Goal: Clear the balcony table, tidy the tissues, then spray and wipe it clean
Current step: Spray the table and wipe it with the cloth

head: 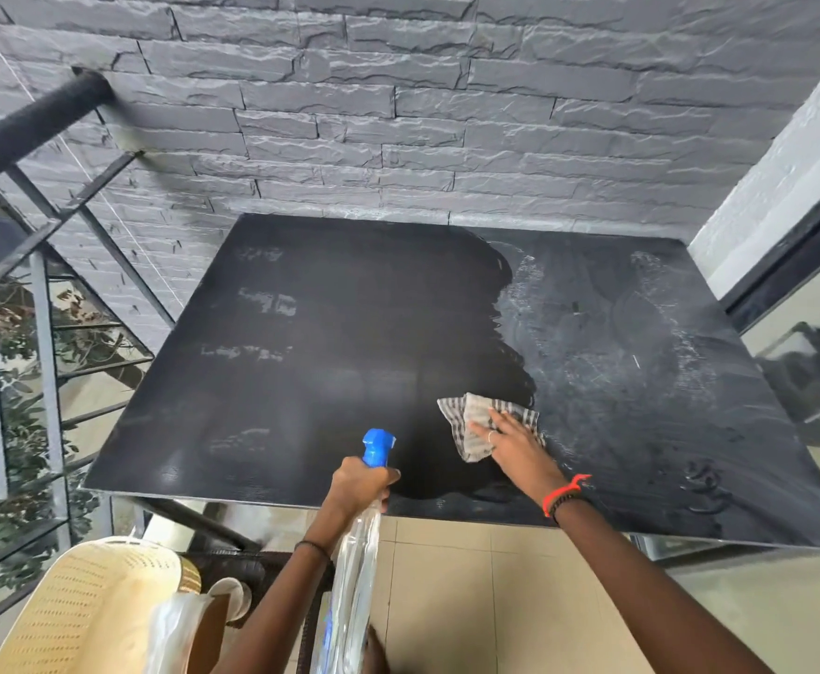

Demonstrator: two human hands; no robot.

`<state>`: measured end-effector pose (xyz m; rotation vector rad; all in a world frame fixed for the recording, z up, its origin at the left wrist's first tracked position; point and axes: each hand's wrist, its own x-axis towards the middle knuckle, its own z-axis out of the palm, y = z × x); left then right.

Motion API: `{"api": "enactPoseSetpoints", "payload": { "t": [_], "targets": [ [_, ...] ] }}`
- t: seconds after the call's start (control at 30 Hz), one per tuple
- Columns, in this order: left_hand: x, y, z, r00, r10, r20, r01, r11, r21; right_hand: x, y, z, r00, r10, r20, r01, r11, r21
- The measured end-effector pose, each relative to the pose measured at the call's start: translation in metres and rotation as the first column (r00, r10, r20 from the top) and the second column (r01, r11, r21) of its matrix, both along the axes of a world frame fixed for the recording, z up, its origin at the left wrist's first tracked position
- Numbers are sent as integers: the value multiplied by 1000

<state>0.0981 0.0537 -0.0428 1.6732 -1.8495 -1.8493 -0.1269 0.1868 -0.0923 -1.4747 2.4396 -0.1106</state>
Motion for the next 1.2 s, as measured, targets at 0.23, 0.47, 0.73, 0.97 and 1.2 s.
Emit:
{"api": "enactPoseSetpoints", "payload": {
  "t": [0.23,0.47,0.73,0.97,1.2],
  "targets": [
    [-12,43,-3,995,-87,43,87,996,-8,-12,-16,2,999,-34,8,34,999,-18],
    [-4,67,-6,993,-122,2,122,993,-10,-11,-15,5,998,-44,50,43,999,24],
    [22,63,-2,1000,7,-10,-7,999,-31,37,-23,13,999,33,-8,-33,998,-48],
    [50,39,7,989,150,-18,-150,989,-11,137,-25,13,963,269,31,-267,962,-59],
    [68,21,10,957,281,-75,-277,959,59,98,30,-1,991,131,8,-129,985,-113]
  ]
}}
